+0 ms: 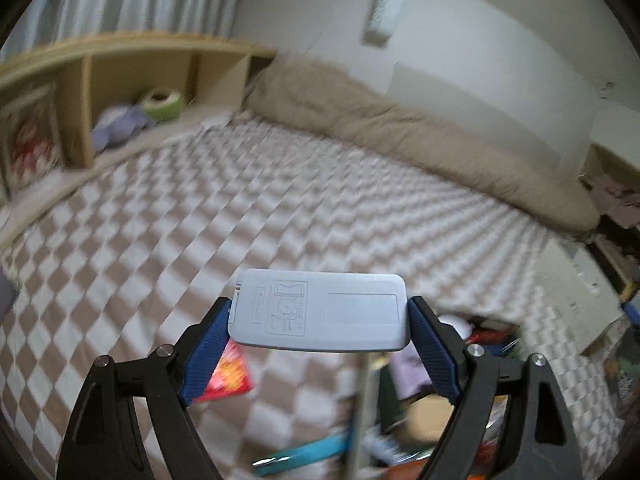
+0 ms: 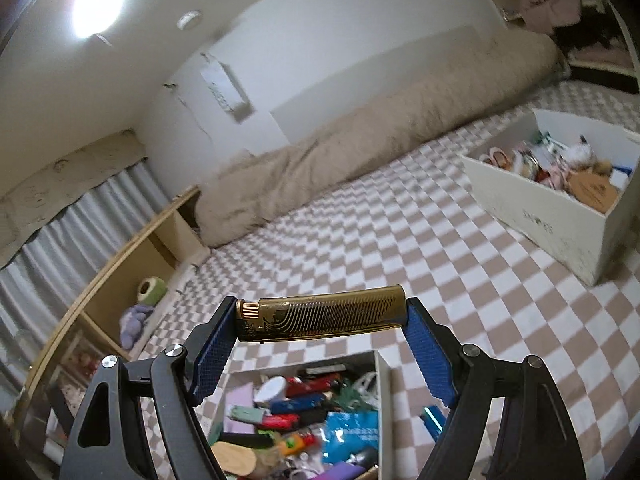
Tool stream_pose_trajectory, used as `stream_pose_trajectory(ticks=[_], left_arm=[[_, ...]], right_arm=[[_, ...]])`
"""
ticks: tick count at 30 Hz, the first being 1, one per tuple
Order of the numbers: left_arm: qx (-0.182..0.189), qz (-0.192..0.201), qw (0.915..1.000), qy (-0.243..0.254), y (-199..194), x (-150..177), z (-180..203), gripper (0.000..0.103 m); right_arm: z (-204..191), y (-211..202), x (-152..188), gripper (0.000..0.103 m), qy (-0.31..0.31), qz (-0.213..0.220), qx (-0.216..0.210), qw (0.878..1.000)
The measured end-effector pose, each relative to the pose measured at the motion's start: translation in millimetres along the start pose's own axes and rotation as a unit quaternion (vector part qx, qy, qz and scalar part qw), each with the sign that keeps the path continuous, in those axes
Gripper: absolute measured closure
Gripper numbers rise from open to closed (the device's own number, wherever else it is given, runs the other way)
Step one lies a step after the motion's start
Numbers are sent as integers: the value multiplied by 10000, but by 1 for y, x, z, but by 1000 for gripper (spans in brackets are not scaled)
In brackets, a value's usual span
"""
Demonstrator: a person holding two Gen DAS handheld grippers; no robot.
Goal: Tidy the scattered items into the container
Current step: 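Carry the gold lighter and white card over the tray and open the right gripper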
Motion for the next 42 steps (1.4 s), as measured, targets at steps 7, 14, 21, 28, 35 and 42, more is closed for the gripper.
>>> stream_pose_trajectory(ticks=[7,14,21,28,35,42], left_arm=[[565,394,9970,363,-23,-27,64,16],[927,302,9941,486,-20,-16,81,16],[831,74,9958,366,3,-2,74,16],[813,-128,9961,310,16,10,63,16],[947,-274,9948,248,21,17,66,16],[1309,-560,9897,141,30,26,79,16]], right_arm=[[-21,-2,17,21,-386,-46,-141,9991],[-45,13,54,21,-971,-552,-281,9933],[-48,50,102,21,-1294,-1344,-92,9824],[-60,66,147,21,-1994,-2076,-34,9577],[-60,67,165,8,-2409,-2400,62,9404],[-59,58,156,0,-2492,-2330,-47,9400]])
Point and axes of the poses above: each gripper's, at about its wrist camera, not at the fingertips, and y roughly the way its jaws point, z to its right, x to its underside, the point moved 6 cm from there along y, roughly the way its jaws point, and after that the axes turned 2 degrees about y, right-handed, at the moved point
